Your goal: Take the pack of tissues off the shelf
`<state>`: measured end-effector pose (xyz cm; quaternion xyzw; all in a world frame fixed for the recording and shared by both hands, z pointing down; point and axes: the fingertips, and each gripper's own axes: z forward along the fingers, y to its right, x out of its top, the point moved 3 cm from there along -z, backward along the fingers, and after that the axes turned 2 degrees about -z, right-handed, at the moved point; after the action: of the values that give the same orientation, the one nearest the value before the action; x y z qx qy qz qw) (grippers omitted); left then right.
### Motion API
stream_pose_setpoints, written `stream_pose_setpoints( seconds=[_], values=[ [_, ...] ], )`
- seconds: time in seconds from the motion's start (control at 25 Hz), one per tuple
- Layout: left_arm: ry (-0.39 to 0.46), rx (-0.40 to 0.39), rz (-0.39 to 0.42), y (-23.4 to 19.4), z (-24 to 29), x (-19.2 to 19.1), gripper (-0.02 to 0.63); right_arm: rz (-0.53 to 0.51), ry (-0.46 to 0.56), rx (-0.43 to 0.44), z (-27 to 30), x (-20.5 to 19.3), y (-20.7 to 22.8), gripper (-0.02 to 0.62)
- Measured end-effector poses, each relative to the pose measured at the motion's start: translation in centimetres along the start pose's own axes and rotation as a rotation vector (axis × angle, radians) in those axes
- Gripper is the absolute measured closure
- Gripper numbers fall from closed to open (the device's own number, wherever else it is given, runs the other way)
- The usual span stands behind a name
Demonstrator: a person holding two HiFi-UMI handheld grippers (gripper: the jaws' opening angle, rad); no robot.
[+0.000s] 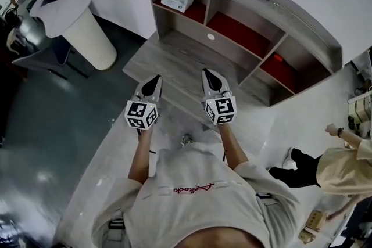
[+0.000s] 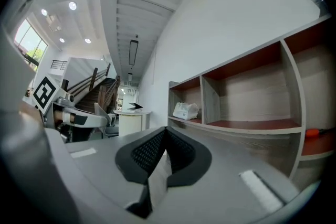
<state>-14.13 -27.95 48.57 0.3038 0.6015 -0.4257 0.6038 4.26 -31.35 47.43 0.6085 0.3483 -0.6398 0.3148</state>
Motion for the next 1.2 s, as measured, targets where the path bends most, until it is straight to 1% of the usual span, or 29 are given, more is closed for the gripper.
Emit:
stream_pose_setpoints(
  seconds=[0.16,0.44,0.76,0.96,1.2],
  values=[
    [-0.017,0.004,0.013,-1.6,3.3,0.5,0.607,0.028,-0.005,0.013,3.1,-0.7,2.0,0.588],
    [-0.046,0.016,-0.003,-3.4,6.8,-0.4,0.607,0.037,-0.040,0.042,6.4,-2.4,3.8,0.588],
    [-0.069,0.004,-0.019,-4.3,9.4,-1.1,0.607,0.047,-0.076,0.050,7.9,-4.0,5.0,0.588],
    [-0.068,-0.001,-0.021,-5.2,10.5,-0.9,0.607,0.040,-0.080,0.058,8.9,-3.8,5.1,0.588],
    [-0.075,-0.013,-0.035,-7.1,12.1,-1.2,0.607,0.044,-0.101,0.044,10.5,-4.4,5.3,0.588]
  ],
)
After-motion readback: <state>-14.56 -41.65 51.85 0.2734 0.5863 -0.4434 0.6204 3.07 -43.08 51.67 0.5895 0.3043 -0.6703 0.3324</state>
